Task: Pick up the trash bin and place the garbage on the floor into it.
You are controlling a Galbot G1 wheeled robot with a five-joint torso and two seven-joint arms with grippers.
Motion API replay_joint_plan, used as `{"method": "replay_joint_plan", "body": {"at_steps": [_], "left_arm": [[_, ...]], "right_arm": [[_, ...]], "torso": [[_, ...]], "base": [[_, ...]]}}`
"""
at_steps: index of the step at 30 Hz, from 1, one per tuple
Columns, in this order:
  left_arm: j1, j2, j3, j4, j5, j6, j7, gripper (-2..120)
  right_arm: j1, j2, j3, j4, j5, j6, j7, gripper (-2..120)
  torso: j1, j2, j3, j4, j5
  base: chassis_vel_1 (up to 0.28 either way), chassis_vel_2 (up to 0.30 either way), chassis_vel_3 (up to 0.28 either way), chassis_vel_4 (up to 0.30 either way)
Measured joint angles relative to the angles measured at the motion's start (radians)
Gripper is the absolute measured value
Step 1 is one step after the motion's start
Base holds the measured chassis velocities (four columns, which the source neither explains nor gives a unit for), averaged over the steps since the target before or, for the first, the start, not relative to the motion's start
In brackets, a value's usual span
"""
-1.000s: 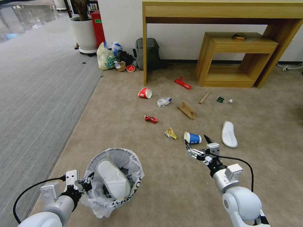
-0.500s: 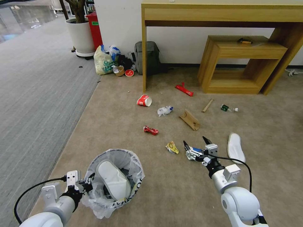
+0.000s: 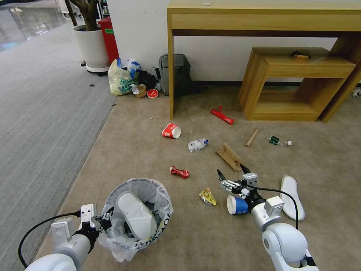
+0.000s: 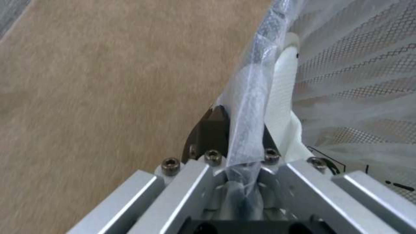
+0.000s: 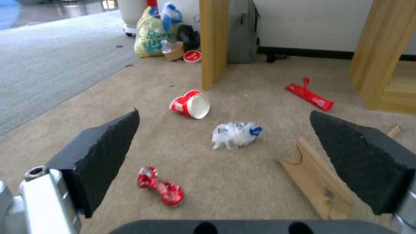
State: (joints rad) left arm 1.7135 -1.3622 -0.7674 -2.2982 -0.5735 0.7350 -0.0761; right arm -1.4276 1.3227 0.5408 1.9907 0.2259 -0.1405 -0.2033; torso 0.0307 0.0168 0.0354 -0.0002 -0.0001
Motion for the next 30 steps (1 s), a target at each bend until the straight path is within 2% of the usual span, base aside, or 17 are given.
{"method": "replay_joint_plan", "body": {"at_steps": [8,13,17,23,30], "left_arm": [[-0.001,-0.001,-0.005,0.003,0.001,0.0,0.004,0],[0.0,-0.006,-0.005,0.007,0.001,-0.001,0.01,0],[0.002,-0.007,-0.007,0.015,0.001,-0.008,0.014,0],[0.002,-0.009,-0.007,0.018,0.003,-0.01,0.016,0],[0.003,-0.01,-0.009,0.024,0.007,-0.014,0.02,0]], "right_arm": [[-0.008,-0.002,0.004,-0.015,-0.001,-0.014,-0.003,100],[-0.026,-0.026,0.051,-0.061,0.002,-0.021,-0.05,100],[-0.04,-0.039,0.075,-0.081,0.018,-0.044,-0.043,100],[-0.058,-0.046,0.082,-0.107,0.022,-0.067,-0.026,100],[-0.054,-0.084,0.081,-0.177,0.032,-0.093,-0.062,100]], "torso": [[0.0,0.0,0.0,0.0001,0.0001],[0.0,0.0,0.0,0.0,0.0002],[0.0,0.0,0.0,0.0,0.0001],[0.0,0.0,0.0,0.0001,0.0001],[0.0,0.0,0.0,0.0,-0.0002]], "base": [[-0.152,0.147,0.147,-0.145],[0.0,0.0,0.0,0.0],[0.0,0.0,0.0,0.0],[0.0,0.0,0.0,0.0],[0.0,0.0,0.0,0.0]]}}
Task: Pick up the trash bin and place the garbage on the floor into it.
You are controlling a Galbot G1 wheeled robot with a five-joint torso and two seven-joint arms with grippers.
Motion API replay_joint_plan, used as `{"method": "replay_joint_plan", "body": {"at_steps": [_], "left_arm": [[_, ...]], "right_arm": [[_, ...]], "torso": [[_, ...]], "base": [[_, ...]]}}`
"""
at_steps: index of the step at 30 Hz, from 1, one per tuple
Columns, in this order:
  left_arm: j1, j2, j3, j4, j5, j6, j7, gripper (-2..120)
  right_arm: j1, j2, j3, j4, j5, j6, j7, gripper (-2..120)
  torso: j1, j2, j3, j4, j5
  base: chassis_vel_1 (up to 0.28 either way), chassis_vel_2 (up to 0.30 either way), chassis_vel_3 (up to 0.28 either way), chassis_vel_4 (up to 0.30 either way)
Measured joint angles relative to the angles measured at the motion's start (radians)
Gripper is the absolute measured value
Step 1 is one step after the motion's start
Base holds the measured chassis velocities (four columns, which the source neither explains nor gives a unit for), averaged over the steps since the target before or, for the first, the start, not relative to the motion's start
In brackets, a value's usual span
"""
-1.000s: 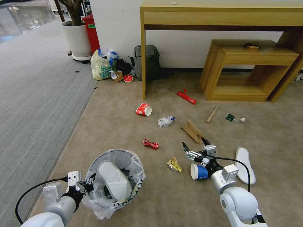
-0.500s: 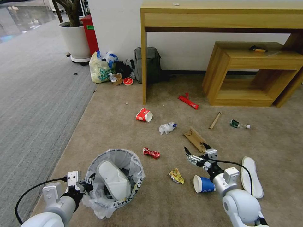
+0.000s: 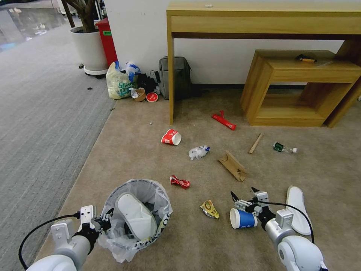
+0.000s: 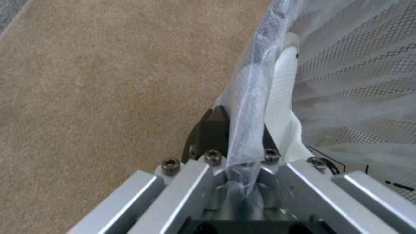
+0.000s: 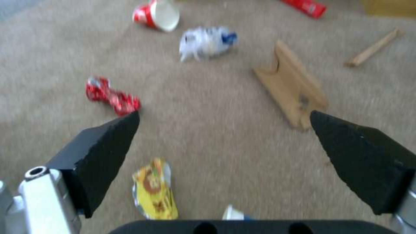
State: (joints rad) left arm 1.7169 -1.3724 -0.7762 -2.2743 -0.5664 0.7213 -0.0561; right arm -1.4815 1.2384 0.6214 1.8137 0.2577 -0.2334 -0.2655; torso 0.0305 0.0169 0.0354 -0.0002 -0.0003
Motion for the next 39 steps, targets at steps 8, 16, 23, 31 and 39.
{"method": "replay_joint_plan", "body": {"at_steps": [8,16,23,31,39], "left_arm": [[-0.001,-0.01,0.005,0.003,0.01,-0.004,0.002,0],[0.001,-0.015,-0.003,0.009,0.011,-0.011,0.003,0],[0.003,-0.016,-0.005,0.015,0.013,-0.015,0.003,0],[0.005,-0.012,-0.005,0.02,0.014,-0.017,0.005,0],[0.002,-0.009,-0.003,0.027,0.015,-0.019,0.008,0]], "right_arm": [[0.041,0.02,-0.117,-0.06,-0.012,-0.178,0.286,100],[0.098,0.019,-0.194,-0.085,0.114,-0.34,0.455,100],[0.134,0.034,-0.23,-0.105,0.224,-0.436,0.58,100],[0.168,0.034,-0.234,-0.149,0.244,-0.484,0.626,100],[0.224,0.033,-0.258,-0.188,0.308,-0.506,0.698,100]], "torso": [[0.0,0.0,0.0,0.0,0.0003],[0.0,0.0,0.0,0.0002,0.0003],[0.0,0.0,0.0,0.0002,0.0002],[0.0,0.0,0.0,0.0,0.0002],[0.0,0.0,0.0,0.0001,0.0002]], "base": [[0.0,0.0,0.0,0.0],[0.0,0.0,0.0,0.0],[0.0,0.0,0.0,0.0],[0.0,0.0,0.0,0.0],[0.0,0.0,0.0,0.0]]}}
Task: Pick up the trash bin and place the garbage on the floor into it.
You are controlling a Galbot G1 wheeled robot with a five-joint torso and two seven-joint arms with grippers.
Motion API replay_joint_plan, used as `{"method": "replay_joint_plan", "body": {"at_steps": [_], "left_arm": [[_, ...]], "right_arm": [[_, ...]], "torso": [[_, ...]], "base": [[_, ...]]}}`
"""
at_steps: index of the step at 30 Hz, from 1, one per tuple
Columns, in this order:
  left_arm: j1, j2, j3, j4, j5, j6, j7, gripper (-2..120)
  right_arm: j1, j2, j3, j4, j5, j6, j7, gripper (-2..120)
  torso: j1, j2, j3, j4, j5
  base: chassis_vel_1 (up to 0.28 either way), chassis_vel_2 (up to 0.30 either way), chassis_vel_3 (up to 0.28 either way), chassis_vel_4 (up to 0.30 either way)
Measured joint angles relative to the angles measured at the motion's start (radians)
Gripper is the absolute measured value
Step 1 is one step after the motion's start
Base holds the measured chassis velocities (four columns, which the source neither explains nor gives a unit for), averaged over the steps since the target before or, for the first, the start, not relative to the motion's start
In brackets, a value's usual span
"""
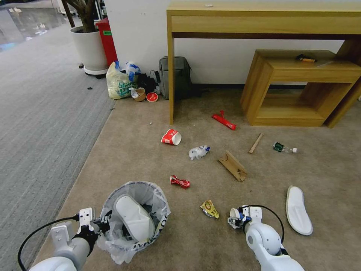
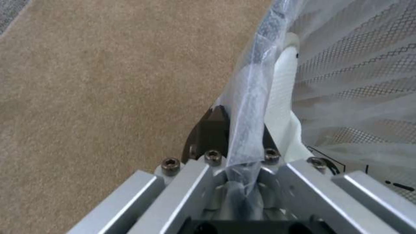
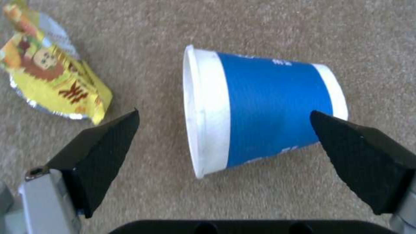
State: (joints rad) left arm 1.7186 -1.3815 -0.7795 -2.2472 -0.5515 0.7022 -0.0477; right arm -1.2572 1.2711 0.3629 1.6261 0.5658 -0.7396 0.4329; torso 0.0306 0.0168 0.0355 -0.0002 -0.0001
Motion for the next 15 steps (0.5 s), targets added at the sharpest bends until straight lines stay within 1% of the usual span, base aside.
{"method": "replay_joint_plan", "body": {"at_steps": [10,15], "left_arm": [[0.0,0.003,-0.009,0.012,0.0,-0.007,0.013,0],[-0.002,0.003,-0.009,0.016,0.0,-0.012,0.017,0]], "right_arm": [[0.075,-0.005,-0.042,-0.084,0.032,0.0,0.073,100],[0.103,-0.012,-0.065,-0.115,0.029,0.0,0.086,100]], "torso": [[0.0,0.0,0.0,0.0,0.0001],[0.0,0.0,0.0,0.0,0.0]], "base": [[0.0,0.0,0.0,0.0],[0.0,0.0,0.0,0.0]]}}
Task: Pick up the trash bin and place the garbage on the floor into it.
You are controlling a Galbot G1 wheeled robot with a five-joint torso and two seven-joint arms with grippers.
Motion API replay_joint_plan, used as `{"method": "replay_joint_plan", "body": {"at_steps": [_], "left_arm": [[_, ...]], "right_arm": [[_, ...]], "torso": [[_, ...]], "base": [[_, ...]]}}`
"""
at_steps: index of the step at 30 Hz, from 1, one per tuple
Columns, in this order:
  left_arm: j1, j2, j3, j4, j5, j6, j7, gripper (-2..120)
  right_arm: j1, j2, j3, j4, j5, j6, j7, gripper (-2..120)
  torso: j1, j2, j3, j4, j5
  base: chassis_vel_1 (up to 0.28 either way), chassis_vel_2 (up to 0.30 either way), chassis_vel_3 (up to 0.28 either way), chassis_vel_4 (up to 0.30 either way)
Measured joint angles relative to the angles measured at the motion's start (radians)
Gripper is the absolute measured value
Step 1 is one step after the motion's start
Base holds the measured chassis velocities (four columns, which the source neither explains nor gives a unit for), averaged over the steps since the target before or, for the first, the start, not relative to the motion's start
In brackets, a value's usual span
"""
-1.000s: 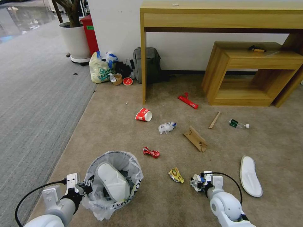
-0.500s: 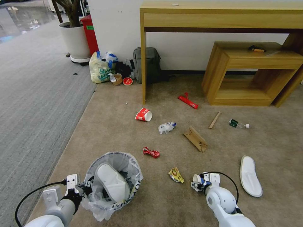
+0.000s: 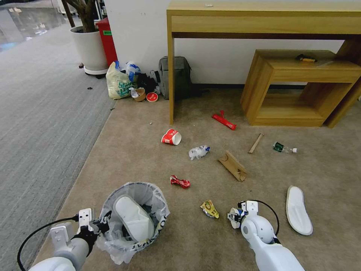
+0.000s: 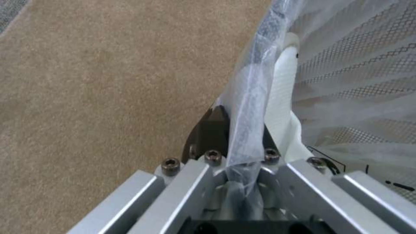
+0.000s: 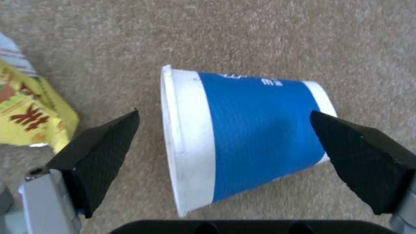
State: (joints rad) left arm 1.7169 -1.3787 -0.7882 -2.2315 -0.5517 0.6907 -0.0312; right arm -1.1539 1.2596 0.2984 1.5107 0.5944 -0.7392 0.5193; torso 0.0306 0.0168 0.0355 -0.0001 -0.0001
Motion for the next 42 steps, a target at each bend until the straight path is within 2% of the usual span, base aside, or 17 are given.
{"method": "replay_joint_plan", "body": {"at_steps": [10,22,29,42], "left_arm": [[-0.002,0.0,-0.003,0.007,-0.001,-0.008,0.008,0],[0.002,-0.001,-0.005,0.01,-0.001,-0.011,0.012,0],[0.0,-0.004,-0.001,0.015,0.007,-0.011,0.015,0],[0.003,-0.005,0.002,0.014,0.014,-0.012,0.017,0]], "right_arm": [[0.028,-0.007,-0.048,-0.067,-0.04,0.002,0.017,100],[0.039,0.003,-0.062,-0.057,-0.044,0.003,0.01,100],[0.029,0.008,-0.085,-0.008,-0.033,0.004,0.016,100],[0.066,0.033,-0.101,-0.075,-0.013,0.005,0.032,100]], "torso": [[0.0,0.0,0.0,-0.0001,0.0],[0.0,0.0,0.0,-0.0001,0.0001],[0.0,0.0,0.0,-0.0001,-0.0001],[0.0,0.0,0.0,0.0001,0.0]], "base": [[0.0,0.0,0.0,0.0],[0.0,0.0,0.0,0.0],[0.0,0.0,0.0,0.0],[0.0,0.0,0.0,0.0]]}}
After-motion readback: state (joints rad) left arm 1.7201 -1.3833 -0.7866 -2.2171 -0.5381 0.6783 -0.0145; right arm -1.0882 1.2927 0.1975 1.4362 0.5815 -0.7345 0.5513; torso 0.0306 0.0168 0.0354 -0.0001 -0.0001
